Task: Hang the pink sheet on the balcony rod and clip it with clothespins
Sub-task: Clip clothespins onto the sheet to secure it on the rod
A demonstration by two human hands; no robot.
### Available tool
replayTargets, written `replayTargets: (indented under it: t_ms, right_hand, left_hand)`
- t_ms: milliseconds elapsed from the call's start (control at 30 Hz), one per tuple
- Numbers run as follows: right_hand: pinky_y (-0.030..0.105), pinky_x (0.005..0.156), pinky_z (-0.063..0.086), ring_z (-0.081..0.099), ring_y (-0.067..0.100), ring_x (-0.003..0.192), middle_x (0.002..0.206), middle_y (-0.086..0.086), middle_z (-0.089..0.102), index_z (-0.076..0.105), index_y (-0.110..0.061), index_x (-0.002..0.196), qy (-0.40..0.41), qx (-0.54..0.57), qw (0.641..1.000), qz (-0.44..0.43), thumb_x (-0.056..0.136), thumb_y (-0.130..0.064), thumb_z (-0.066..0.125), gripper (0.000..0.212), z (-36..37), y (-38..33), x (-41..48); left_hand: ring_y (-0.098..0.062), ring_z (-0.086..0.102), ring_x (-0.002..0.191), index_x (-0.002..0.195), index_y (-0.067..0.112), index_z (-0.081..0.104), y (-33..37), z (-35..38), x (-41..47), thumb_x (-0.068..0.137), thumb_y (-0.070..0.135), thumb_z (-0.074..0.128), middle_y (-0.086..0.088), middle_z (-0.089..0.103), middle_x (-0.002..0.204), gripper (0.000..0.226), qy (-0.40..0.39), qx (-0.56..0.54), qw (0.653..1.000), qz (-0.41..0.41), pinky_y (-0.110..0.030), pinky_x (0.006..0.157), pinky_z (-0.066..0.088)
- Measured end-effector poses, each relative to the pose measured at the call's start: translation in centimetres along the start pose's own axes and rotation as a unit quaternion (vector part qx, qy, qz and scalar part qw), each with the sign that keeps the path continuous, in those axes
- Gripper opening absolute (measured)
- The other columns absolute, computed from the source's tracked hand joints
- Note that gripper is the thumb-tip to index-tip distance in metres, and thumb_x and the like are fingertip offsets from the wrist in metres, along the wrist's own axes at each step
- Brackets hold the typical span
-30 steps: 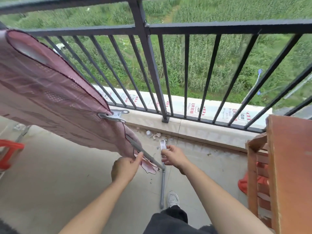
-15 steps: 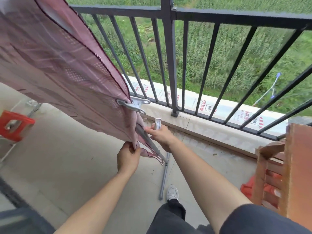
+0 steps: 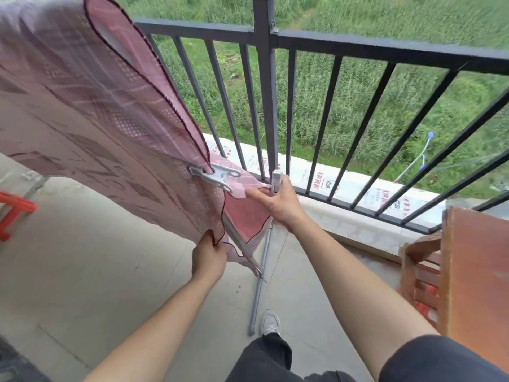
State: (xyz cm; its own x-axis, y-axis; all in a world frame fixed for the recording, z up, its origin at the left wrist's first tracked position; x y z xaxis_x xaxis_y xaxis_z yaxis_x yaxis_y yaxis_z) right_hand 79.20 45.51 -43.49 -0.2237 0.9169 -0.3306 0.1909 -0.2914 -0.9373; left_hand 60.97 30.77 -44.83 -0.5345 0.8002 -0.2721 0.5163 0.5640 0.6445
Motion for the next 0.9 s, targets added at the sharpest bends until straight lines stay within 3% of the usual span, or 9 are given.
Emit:
replayTargets:
  t_ms: [67,133,233,333,500,633,700,800,900]
  right_hand:
    - [0.013,0.067,0.047,0.060,0.007,0.090,0.100,-0.004,0.060,0.039,-0.021,0.106,-0.020,-0.074,0.996,-0.038,0.044,-0.074,0.085,0.094,0.3,0.1,-0.7]
    - [0.010,0.061,0.043,0.049,0.004,0.082,0.095,-0.005,0.053,0.034,-0.021,0.100,-0.035,-0.119,0.989,-0.080,0.048,-0.064,0.089,0.086,0.8,0.2,-1.4]
    - [0.034,0.074,0.048,0.052,0.021,0.089,0.102,0.008,0.053,0.040,-0.013,0.104,-0.032,-0.231,0.966,-0.116,0.071,-0.034,0.087,0.061,1.2,1.9,-2.1]
    - [0.037,0.074,0.039,0.053,0.035,0.099,0.108,0.011,0.053,0.044,-0.012,0.102,0.020,-0.324,0.944,-0.053,0.085,-0.011,0.059,0.023,-0.8,5.9,-2.6]
    - [0.032,0.072,0.039,0.059,0.036,0.102,0.104,0.014,0.063,0.049,-0.013,0.091,0.046,-0.348,0.934,0.070,0.085,-0.012,0.056,0.009,-4.8,11.6,-4.4]
    - [0.041,0.076,0.055,0.066,0.038,0.091,0.101,0.014,0.065,0.050,-0.013,0.104,0.023,-0.306,0.945,0.112,0.088,-0.039,0.059,0.032,-4.2,12.5,-5.2]
    - [0.044,0.077,0.056,0.066,0.040,0.092,0.104,0.014,0.064,0.049,-0.014,0.108,-0.009,-0.291,0.951,0.101,0.088,-0.042,0.059,0.036,-2.6,12.0,-5.0]
    - [0.033,0.079,0.047,0.060,0.036,0.109,0.118,0.011,0.065,0.051,-0.019,0.121,-0.065,-0.298,0.951,0.052,0.085,-0.043,0.066,0.046,0.4,10.8,-4.4]
    - [0.027,0.087,0.042,0.055,0.027,0.124,0.137,0.003,0.059,0.043,-0.026,0.141,-0.107,-0.277,0.955,0.027,0.068,-0.054,0.082,0.087,2.5,10.0,-4.3]
  left_hand:
    - [-0.033,0.059,0.082,0.087,0.016,0.054,0.2,0.3,0.0,0.090,0.007,0.053,-0.003,0.061,0.080,0.009,-0.008,0.001,1.000,0.000,-0.032,0.060,0.034]
    - [-0.032,0.059,0.083,0.086,0.017,0.054,0.5,0.6,0.0,0.090,0.012,0.056,-0.004,0.063,0.082,0.007,-0.016,0.006,1.000,0.004,-0.031,0.060,0.034]
    - [-0.033,0.061,0.086,0.086,0.017,0.057,0.7,0.7,0.2,0.092,0.019,0.057,-0.010,0.070,0.090,0.006,-0.022,0.022,0.999,0.020,-0.031,0.063,0.037]
    - [-0.031,0.061,0.082,0.073,0.025,0.053,0.9,0.8,0.4,0.094,0.025,0.056,-0.009,0.072,0.088,0.021,-0.033,0.041,0.998,0.042,-0.029,0.061,0.034]
    - [-0.033,0.062,0.085,0.072,0.025,0.053,1.0,0.8,1.4,0.094,0.026,0.054,-0.012,0.071,0.089,0.023,-0.044,0.054,0.996,0.053,-0.029,0.063,0.034]
    - [-0.028,0.061,0.083,0.068,0.029,0.051,1.2,1.1,1.1,0.091,0.025,0.056,0.003,0.062,0.074,0.024,-0.035,0.047,0.997,0.046,-0.028,0.063,0.034]
    - [-0.027,0.061,0.084,0.074,0.026,0.055,1.5,1.3,0.9,0.089,0.028,0.059,0.001,0.067,0.081,0.016,-0.033,0.035,0.998,0.051,-0.028,0.065,0.036]
    - [-0.026,0.062,0.087,0.083,0.021,0.063,1.8,1.4,0.9,0.086,0.029,0.066,-0.002,0.072,0.089,0.009,-0.040,0.034,0.996,0.070,-0.029,0.066,0.040]
    - [-0.020,0.067,0.090,0.092,0.023,0.070,1.4,1.4,0.7,0.081,0.010,0.064,0.005,0.073,0.088,0.018,-0.074,0.020,0.995,0.066,-0.026,0.074,0.050]
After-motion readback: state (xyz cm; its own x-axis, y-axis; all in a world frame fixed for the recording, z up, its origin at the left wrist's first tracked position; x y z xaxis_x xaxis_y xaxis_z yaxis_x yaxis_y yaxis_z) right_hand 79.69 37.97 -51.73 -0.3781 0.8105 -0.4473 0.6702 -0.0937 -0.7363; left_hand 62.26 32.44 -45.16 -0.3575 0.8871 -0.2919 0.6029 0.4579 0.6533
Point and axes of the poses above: each hand's wrist, its own x-axis towards the middle knuckle, its own z-axis out of the palm, y = z × x, the point moved 8 cm from there along x, towards the middle knuckle
